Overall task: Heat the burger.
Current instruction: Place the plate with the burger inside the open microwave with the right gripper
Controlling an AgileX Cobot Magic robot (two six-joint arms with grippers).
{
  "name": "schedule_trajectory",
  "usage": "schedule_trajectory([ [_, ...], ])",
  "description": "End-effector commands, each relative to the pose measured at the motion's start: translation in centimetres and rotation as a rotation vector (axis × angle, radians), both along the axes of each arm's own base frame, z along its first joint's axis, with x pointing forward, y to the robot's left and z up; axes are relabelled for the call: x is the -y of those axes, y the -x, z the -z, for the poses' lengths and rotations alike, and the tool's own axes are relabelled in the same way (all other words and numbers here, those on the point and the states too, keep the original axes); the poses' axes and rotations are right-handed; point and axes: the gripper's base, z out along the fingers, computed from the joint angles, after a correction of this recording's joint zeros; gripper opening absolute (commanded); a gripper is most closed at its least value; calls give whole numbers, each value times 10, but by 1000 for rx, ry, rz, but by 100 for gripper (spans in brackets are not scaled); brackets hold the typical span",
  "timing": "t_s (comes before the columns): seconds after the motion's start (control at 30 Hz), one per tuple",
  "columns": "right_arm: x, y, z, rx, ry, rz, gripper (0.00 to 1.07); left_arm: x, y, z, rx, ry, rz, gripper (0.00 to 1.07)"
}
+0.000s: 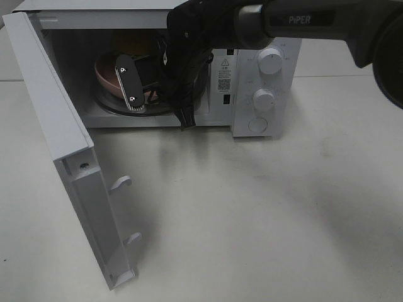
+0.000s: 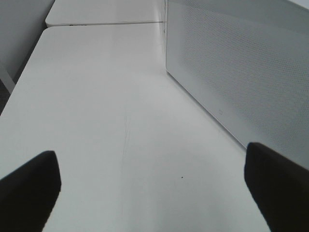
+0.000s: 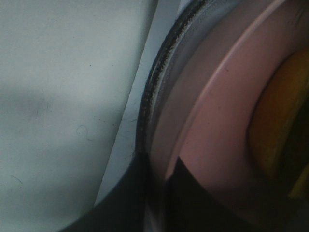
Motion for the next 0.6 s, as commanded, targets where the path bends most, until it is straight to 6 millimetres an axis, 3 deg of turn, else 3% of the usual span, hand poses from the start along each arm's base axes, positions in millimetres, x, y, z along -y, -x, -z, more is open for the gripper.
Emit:
schedule_trajectory([
  [0.03, -4, -6, -10, 69, -48, -10, 6, 1, 3, 0, 20, 7, 9, 98],
  [0.33, 0, -10, -4, 44, -76, 45, 17, 1, 3, 0, 20, 7, 9, 98],
  [0.4, -1, -10, -5, 32, -117, 95, 36, 1, 3, 0, 20, 7, 9, 98],
  [0.5, -1, -10, -5, 30, -122, 101, 41, 1, 3, 0, 20, 7, 9, 98],
  [0.57, -2, -9, -4, 1, -156, 125, 59, 1, 3, 0, 20, 7, 9, 98],
  [0.6, -2, -9, -4, 1, -156, 125, 59, 1, 3, 0, 20, 7, 9, 98],
])
